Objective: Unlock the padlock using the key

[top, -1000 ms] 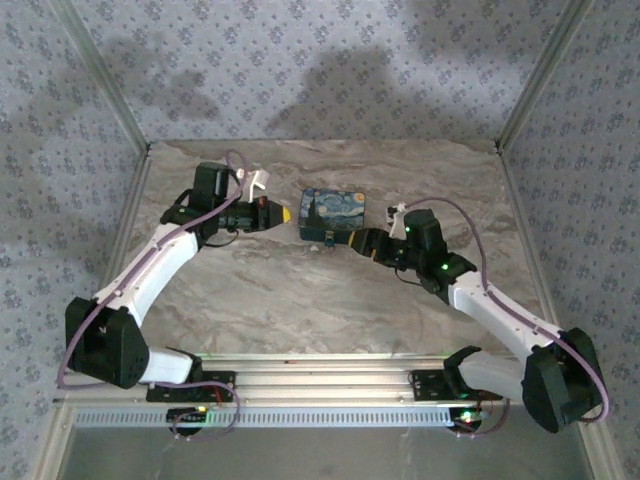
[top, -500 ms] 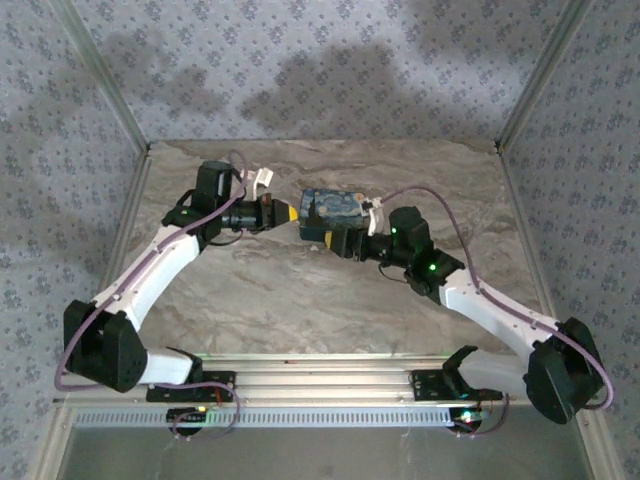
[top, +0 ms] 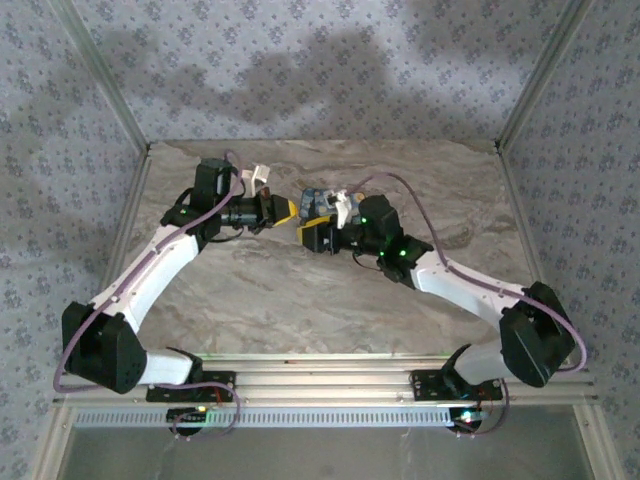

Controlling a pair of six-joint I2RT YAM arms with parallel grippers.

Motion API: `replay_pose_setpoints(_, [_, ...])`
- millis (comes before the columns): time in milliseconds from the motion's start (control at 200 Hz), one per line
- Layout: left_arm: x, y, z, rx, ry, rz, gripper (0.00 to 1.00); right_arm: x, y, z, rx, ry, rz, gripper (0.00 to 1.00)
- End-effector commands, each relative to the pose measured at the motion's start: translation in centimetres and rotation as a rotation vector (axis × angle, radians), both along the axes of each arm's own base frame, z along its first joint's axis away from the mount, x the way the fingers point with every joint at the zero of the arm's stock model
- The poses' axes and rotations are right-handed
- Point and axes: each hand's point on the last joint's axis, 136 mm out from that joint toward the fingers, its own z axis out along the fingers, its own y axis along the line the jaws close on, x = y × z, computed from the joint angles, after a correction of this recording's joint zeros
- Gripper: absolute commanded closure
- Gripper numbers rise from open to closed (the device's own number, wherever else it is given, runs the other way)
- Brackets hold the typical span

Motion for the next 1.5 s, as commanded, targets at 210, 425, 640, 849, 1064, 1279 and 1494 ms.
replay_pose_setpoints(210, [-0.9,0.1,3.3,-0.027,-0.042,-0.003,1.0,1.3,1.9,0.6,-0.042,-0.101,0.012,0.65])
replay_pose_setpoints(425, [-1.0,0.2,3.4,-0.012,-0.045,-0.01,1.0,1.4,2.0,-0.2,-0.062,-0.104,0.019,0.93])
replay_pose_setpoints(640, [-0.9,0.4,2.5,0.019,-0.043,-0.017,1.0,0.9,0.8,-0.9,-0.101,-0.11,0.016,1.0])
replay_pose_setpoints(849, [-0.7,0.3,2.6,0.019,-0.048,-0.018,1.0,0.3,-0.6,-0.8,-0.132,-0.13,0.006,1.0])
replay_pose_setpoints(1064, [-0.6,0.1,3.2,0.002,-0.051,-0.02,1.0,0.1,-1.5,-0.9,-0.168,-0.184,-0.036,0.65])
replay_pose_setpoints(1279, [-0.9,0.0,4.0,-0.023,-0.043,-0.018,1.0,0.3,-1.4,0.5,-0.233,-0.323,-0.069,0.4])
replay_pose_setpoints(1494, [-1.2,0.1,3.8,-0.034,-0.01,-0.009,1.0,-0.5,0.4,2.2,-0.294,-0.542,-0.028,0.4])
